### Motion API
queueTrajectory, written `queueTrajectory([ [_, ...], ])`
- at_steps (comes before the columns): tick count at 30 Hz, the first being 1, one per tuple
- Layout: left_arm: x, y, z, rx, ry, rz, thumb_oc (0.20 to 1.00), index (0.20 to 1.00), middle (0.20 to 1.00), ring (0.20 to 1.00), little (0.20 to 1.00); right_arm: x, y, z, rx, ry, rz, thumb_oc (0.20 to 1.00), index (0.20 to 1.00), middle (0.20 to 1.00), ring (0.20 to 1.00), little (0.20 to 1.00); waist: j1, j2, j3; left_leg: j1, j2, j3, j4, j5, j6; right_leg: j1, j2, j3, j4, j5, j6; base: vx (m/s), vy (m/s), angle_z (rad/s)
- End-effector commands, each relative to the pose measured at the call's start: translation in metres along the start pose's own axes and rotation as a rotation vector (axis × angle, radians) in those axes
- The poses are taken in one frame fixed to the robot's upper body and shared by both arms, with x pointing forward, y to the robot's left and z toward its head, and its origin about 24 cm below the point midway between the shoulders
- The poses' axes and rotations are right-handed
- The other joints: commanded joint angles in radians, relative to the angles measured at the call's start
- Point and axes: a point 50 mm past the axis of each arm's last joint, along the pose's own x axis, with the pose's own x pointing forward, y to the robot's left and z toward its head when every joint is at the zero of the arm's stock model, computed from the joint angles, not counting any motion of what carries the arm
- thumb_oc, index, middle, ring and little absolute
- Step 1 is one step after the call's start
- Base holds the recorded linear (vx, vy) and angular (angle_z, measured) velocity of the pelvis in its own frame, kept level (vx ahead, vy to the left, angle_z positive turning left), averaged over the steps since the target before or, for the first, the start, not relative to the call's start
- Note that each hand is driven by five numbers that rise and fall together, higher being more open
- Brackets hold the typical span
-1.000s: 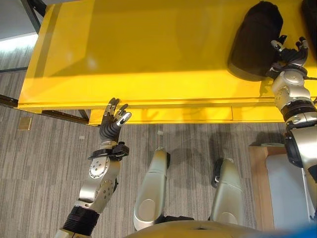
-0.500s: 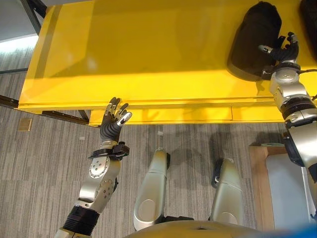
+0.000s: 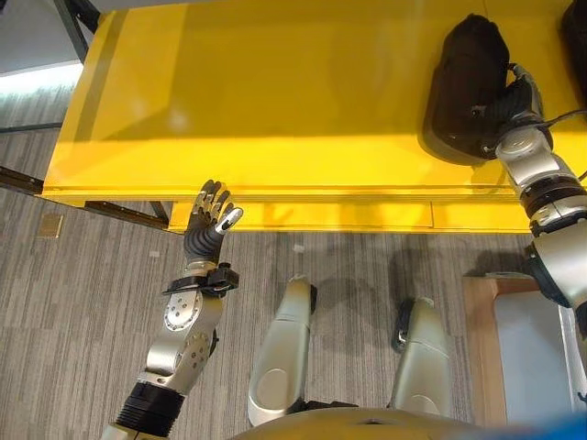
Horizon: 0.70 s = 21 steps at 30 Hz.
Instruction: Move parts from the plastic box to the shelf.
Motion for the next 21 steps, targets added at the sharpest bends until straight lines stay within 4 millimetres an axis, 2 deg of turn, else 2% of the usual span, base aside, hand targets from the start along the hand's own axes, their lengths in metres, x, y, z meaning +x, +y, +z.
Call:
queueTrajectory([
  [1,0.007,-0.007,0.032,-0.002,-0.181,-0.05,1.0,1.0,1.0,1.0,1.0,-0.01,0.034,-0.005,-0.029,0.009,0.136,1.0,1.0,1.0,1.0,1.0,0.044,0.005,0.053,-0.036,-0.025,-0.027,-0.016,-0.026,0.1,0.121,0.004,-0.049,0.027,-0.12,-0.072,0.0,0.009,0.04],
  [4,0.008,-0.007,0.032,-0.004,-0.182,-0.045,1.0,1.0,1.0,1.0,1.0,-0.011,0.034,-0.008,-0.059,0.007,0.143,1.0,1.0,1.0,1.0,1.0,0.047,0.004,0.052,-0.039,-0.026,-0.028,-0.015,-0.024,0.1,0.122,0.003,-0.052,0.026,-0.119,-0.072,0.0,0.012,0.11],
  [10,0.009,-0.009,0.033,-0.011,-0.196,-0.052,1.0,1.0,1.0,1.0,1.0,-0.01,0.032,-0.001,-0.135,-0.043,0.136,1.0,1.0,1.0,1.0,1.0,0.05,0.003,0.052,-0.041,-0.026,-0.027,-0.015,-0.023,0.1,0.119,0.003,-0.049,0.024,-0.118,-0.073,0.0,0.005,0.02],
  [21,0.01,-0.01,0.037,-0.02,-0.217,-0.059,1.0,1.0,1.0,1.0,1.0,-0.007,0.031,0.037,-0.263,-0.199,0.126,1.0,1.0,1.0,1.0,1.0,0.052,-0.002,0.046,-0.045,-0.027,-0.027,-0.011,-0.026,0.101,0.112,0.005,-0.042,0.025,-0.118,-0.073,0.0,0.0,0.0],
])
